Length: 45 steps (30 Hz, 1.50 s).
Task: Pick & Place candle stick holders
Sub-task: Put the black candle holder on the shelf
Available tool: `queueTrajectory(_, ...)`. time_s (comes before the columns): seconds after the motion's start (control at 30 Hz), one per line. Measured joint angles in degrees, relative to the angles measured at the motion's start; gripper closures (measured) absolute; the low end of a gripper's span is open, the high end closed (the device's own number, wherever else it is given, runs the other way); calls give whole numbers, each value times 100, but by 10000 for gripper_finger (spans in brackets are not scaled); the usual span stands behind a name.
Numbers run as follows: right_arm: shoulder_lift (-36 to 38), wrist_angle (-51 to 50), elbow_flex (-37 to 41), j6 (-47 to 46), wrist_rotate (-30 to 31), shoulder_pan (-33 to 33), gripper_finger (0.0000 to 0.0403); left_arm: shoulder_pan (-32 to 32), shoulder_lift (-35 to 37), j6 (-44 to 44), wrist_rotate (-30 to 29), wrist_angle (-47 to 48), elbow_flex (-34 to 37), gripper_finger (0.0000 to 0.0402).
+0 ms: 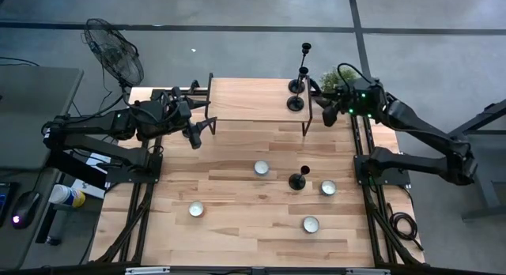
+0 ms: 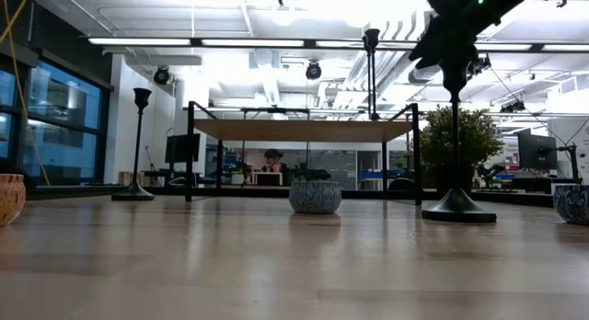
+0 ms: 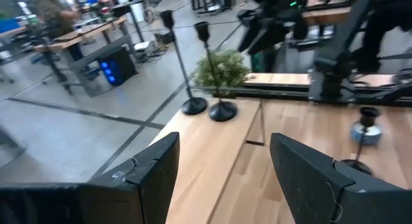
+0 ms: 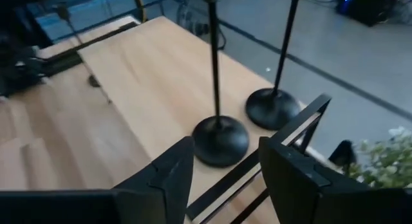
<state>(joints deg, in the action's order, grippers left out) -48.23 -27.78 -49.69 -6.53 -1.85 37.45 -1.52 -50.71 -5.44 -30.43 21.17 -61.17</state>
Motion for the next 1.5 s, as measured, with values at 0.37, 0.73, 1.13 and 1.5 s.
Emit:
queueTrajectory(0.37, 505, -357, -2, -249, -175, -240, 242, 6, 643, 2238, -1516, 1812, 3, 163)
queueTrajectory(0.73, 713, -418, -2, -249, 177, -722, 242, 0, 823, 3533, -1347, 4139, 90, 163)
queueTrajectory(1.13, 702, -423, -4, -249, 284, -951, 242, 0, 1386, 4785, -1404, 4004, 1467, 163)
queueTrajectory(1.5, 702, -423, -4, -205, 322, -989, 242, 0, 1575, 4872, -1600, 2865, 2867, 163)
